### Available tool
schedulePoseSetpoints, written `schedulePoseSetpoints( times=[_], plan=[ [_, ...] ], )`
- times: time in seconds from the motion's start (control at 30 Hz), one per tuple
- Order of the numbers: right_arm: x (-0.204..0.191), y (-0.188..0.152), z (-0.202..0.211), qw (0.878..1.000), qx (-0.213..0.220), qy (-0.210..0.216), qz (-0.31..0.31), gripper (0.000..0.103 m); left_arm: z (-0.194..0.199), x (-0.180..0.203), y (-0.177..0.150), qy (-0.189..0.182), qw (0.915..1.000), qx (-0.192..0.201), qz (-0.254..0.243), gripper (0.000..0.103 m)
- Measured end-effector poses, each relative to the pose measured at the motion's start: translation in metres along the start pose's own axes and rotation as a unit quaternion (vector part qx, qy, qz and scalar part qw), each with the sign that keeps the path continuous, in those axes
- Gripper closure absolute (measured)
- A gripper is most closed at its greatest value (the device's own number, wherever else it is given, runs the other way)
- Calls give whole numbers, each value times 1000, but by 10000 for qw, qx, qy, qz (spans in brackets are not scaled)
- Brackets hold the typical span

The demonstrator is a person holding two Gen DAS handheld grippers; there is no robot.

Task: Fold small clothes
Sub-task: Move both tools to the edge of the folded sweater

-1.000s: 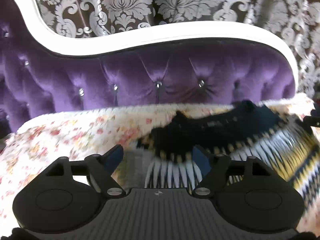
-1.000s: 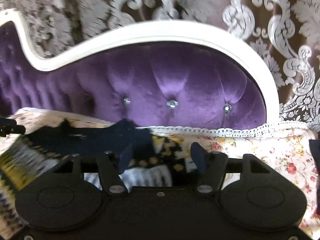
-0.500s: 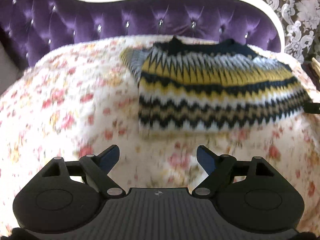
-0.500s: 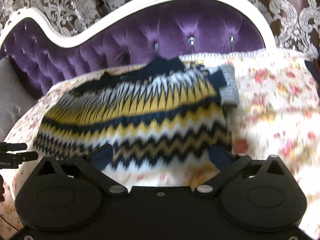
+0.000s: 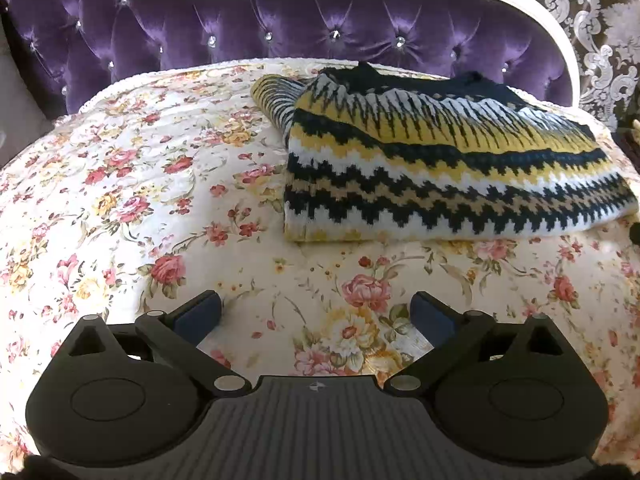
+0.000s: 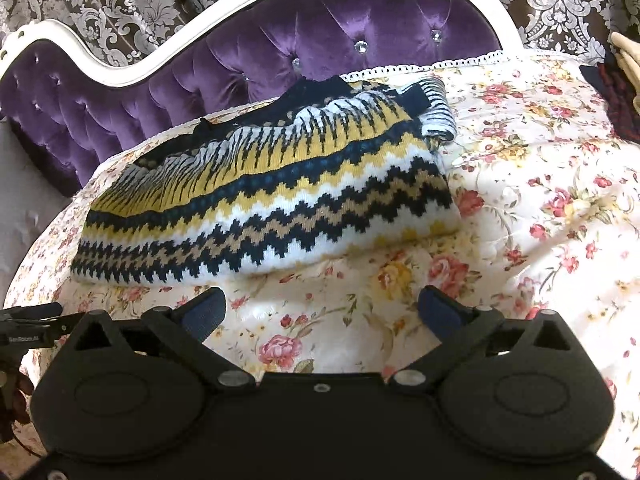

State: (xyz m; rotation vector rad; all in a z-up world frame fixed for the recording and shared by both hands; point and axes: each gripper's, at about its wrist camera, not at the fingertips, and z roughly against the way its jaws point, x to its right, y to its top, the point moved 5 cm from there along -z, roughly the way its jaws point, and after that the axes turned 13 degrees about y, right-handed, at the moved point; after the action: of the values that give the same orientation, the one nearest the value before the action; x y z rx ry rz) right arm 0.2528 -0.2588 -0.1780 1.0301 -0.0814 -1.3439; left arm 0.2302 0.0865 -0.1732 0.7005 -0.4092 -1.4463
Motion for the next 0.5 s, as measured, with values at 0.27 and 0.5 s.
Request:
schedulePoseSetpoints(
  times=[0.27,0.5],
  plan=[
    [9,3,4,9983,292,286,-421,0,7,-3,-10,-121,9992,390,29,1],
    [10,-1,7,9977,392,415,-363,0,13,-6,-8,-297,9980,548,54,3]
  ],
)
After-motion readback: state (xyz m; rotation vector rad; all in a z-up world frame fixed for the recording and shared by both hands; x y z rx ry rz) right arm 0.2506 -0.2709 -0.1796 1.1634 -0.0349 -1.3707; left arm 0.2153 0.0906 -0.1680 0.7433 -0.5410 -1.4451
